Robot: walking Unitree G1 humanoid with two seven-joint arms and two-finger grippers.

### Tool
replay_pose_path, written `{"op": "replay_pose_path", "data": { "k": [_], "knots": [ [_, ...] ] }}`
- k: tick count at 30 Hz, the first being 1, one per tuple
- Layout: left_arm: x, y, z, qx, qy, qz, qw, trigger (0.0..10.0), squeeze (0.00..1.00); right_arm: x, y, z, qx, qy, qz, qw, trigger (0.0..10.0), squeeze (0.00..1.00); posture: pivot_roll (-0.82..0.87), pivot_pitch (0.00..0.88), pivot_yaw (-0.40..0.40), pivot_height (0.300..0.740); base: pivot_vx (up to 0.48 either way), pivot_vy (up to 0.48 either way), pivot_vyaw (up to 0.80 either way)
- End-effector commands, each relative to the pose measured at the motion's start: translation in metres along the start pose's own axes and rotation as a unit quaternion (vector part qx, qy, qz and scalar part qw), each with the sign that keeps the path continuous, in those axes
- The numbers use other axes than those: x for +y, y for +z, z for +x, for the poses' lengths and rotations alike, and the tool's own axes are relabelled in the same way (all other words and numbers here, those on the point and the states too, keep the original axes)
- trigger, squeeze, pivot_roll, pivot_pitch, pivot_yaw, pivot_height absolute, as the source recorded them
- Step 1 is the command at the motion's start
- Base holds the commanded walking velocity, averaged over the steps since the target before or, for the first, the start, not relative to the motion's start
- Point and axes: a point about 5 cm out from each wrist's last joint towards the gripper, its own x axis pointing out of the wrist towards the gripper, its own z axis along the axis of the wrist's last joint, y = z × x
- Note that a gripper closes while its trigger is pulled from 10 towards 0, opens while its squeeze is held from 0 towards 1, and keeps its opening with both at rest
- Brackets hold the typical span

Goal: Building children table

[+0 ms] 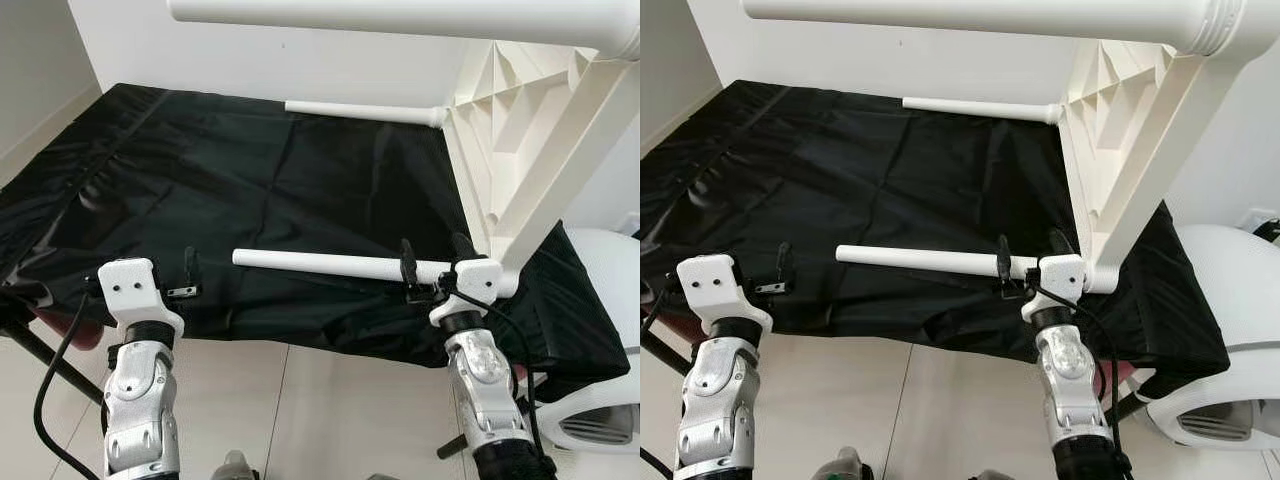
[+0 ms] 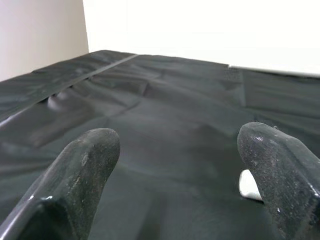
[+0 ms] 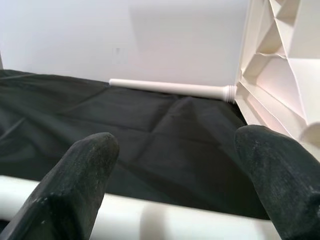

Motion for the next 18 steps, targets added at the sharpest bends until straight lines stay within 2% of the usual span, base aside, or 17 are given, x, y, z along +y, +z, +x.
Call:
{"op": "replay_pose_path", "data": {
  "k": [1,6,9,18],
  "knots": [
    [-0.009,-0.003,-0.005,0.002,-0.013,-0.008,1.0,10.0,0.0,-0.005,-0.002,-0.006,0.0,-0.002,-0.012,1.0,10.0,0.0,0.02,0.0,-0.041,0.74,0.0,0.0,0.0],
    [-0.011,-0.006,-0.007,0.005,-0.018,-0.004,1.0,10.0,0.0,-0.005,-0.005,-0.01,0.004,0.006,-0.017,1.0,10.0,0.0,0.02,0.0,-0.038,0.74,0.0,0.0,0.0],
    [-0.021,-0.009,-0.009,0.011,-0.061,0.008,0.998,10.0,0.0,-0.003,-0.004,-0.009,-0.001,0.026,-0.024,0.999,10.0,0.0,0.02,0.0,-0.039,0.74,0.0,0.0,0.0],
    [-0.029,-0.008,-0.014,0.0,-0.111,0.047,0.993,10.0,0.0,0.001,-0.001,-0.006,-0.006,0.053,-0.028,0.998,10.0,0.0,0.03,0.0,-0.047,0.74,0.0,0.0,0.0]
  ]
}}
